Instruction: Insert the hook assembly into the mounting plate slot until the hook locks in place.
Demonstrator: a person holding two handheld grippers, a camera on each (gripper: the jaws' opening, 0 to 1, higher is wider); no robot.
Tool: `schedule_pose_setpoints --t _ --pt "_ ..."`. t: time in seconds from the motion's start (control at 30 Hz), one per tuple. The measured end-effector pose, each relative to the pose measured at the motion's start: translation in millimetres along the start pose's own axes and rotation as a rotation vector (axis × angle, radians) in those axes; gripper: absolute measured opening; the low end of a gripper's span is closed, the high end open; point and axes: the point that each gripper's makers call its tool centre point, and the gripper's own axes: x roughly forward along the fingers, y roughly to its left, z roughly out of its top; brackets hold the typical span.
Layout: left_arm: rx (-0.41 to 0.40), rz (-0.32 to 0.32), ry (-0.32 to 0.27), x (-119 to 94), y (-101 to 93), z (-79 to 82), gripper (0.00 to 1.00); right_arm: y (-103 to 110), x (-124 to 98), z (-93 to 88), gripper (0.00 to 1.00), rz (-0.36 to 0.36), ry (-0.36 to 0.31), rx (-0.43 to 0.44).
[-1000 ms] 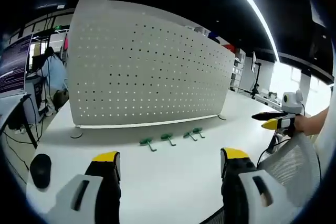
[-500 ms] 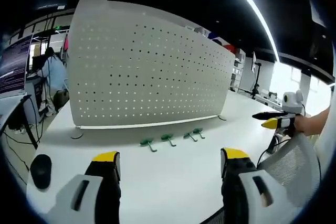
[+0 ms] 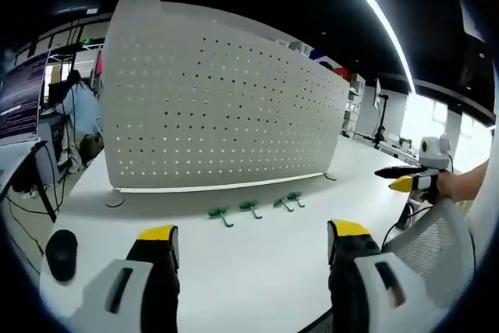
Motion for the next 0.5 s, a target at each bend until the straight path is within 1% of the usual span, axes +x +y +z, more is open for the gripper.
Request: schedule_pose_setpoints --t 0.13,0.5 --pt "0.01 -0.002 0.002 0.1 -0.1 0.3 0.8 -0.1 0.8 2.3 0.72 0.003 0.004 -0.017" --pt "0.007 0.005 0.0 0.1 3.8 1.5 0.79 -2.6 5.4 5.9 0.71 0.009 0.002 -0.025"
